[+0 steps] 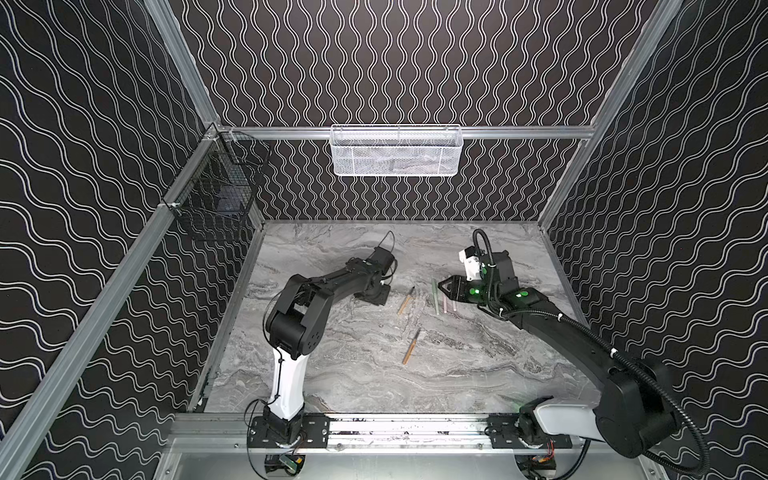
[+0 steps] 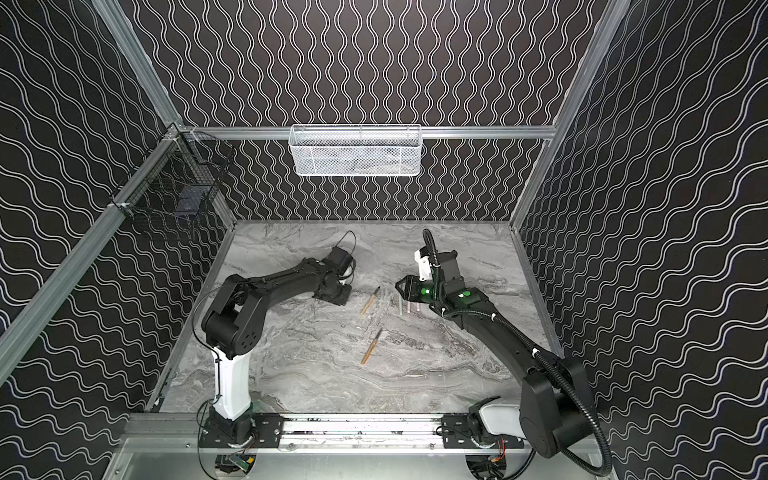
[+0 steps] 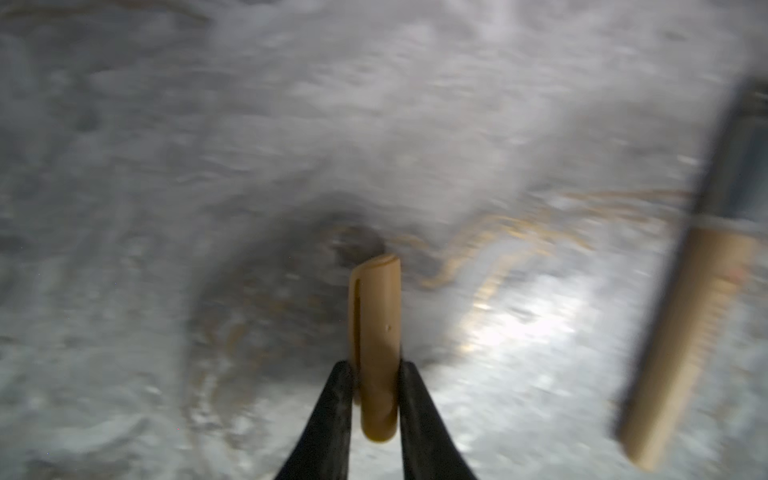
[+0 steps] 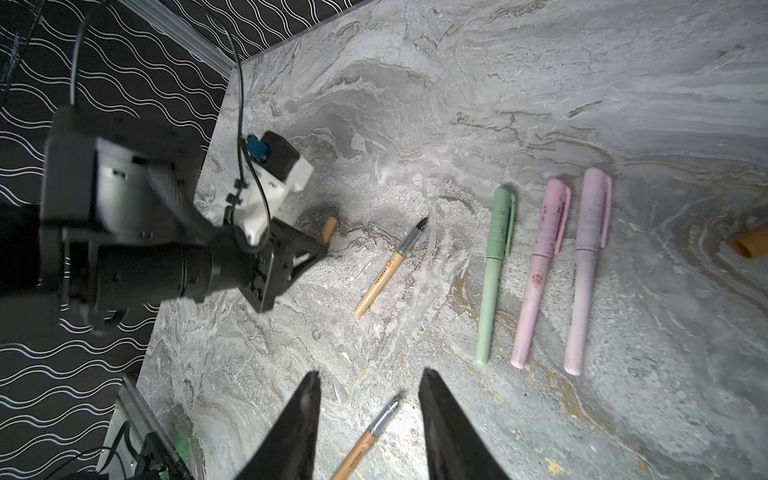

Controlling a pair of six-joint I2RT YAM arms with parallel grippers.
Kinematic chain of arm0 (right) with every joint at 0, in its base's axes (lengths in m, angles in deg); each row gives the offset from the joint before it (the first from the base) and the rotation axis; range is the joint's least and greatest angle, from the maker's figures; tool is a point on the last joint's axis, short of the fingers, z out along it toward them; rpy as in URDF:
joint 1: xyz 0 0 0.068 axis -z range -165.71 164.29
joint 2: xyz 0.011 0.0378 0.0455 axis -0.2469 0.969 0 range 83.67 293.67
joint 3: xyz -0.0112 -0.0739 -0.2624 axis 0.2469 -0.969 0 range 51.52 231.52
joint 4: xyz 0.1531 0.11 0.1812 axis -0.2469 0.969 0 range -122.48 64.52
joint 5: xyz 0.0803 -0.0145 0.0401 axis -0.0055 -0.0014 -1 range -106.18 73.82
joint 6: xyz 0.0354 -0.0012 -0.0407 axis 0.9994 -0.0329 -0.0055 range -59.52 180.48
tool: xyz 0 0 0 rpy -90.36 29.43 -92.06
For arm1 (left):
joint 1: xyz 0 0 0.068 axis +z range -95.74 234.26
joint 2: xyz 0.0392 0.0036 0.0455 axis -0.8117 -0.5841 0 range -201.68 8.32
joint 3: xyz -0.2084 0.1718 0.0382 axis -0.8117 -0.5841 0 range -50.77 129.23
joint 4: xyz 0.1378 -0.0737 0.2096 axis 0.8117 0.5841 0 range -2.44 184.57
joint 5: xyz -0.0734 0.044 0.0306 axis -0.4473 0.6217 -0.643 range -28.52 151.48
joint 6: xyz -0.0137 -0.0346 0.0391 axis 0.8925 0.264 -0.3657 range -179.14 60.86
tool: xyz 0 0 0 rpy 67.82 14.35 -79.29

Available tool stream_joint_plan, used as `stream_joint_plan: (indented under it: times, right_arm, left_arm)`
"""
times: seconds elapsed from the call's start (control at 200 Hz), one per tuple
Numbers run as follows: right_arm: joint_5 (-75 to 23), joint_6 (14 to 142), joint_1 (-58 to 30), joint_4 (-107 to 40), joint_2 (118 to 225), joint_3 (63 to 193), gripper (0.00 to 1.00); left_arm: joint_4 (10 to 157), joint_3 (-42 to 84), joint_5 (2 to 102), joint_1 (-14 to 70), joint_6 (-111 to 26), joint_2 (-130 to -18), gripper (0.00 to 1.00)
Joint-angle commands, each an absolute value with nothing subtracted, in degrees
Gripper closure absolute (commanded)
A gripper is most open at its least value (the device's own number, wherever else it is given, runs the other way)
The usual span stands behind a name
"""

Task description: Insert the pens into the pen caps

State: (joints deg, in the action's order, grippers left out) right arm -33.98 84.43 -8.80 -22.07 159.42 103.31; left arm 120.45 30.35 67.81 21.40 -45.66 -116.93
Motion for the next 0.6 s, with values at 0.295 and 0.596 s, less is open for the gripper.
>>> stream_joint_plan:
  times: [0.295, 0.596]
  right_arm:
    - [-32.9, 83.9, -8.8, -22.9, 157.4, 103.1, 0.58]
    - [-27.4, 84.7, -8.7, -23.6, 153.8, 101.8, 0.59]
  left_arm:
    - [118.8, 31.8, 66.0, 16.8, -40.4, -115.9, 0.58]
    - [124.3, 39.8, 62.4, 15.5, -47.1, -112.4, 0.5]
